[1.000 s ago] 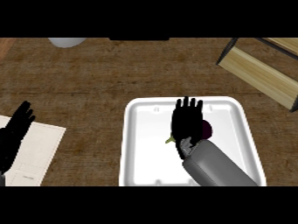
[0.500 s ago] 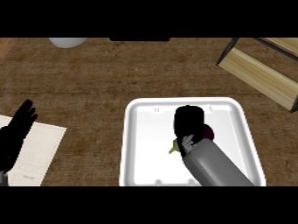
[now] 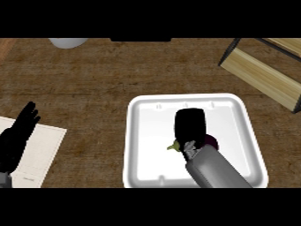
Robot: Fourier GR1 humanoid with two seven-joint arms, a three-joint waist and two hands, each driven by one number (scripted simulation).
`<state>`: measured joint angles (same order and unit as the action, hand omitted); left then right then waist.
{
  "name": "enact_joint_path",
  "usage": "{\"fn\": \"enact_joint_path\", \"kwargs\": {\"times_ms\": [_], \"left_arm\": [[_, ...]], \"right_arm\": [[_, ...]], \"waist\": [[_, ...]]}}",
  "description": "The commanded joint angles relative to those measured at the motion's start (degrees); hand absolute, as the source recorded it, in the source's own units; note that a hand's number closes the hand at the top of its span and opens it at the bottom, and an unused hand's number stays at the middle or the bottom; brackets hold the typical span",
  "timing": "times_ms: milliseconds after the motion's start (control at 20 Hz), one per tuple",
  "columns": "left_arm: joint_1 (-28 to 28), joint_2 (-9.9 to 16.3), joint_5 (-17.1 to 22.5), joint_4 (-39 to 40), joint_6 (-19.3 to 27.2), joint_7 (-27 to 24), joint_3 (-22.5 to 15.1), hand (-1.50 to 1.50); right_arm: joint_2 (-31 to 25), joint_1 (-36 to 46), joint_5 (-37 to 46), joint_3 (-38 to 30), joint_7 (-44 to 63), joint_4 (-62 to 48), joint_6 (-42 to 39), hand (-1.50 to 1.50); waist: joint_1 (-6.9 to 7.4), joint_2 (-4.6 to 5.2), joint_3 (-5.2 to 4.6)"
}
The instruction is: Pick the eggplant from the tray and place it in the tiered shelf
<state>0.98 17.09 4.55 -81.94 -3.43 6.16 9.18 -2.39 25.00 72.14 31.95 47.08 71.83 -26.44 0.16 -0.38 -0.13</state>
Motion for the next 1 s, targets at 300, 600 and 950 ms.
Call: {"fn": "enact_joint_path", "kwargs": {"times_ms": [300,600,950], "left_arm": [[1.21,-0.24,-0.04,-0.3,-1.16,-0.71,-0.13,0.0],[-0.95,-0.33,-1.77,-1.52,1.11,1.89,0.12,0.0],[0.28,-0.01,0.21,-0.01,-0.92,-0.16,2.09,0.0]], "right_arm": [[-5.51,6.7,-8.27,-24.57,-3.57,-1.28,17.82,1.5],[-8.9,10.28,-10.14,-29.01,-4.77,3.83,16.68,1.5],[-5.44,12.65,-16.24,-33.91,5.12,22.54,9.44,1.5]], "waist": [[0.01,0.77,0.21],[-0.24,0.29,0.15],[-0.67,0.0,0.1]]}}
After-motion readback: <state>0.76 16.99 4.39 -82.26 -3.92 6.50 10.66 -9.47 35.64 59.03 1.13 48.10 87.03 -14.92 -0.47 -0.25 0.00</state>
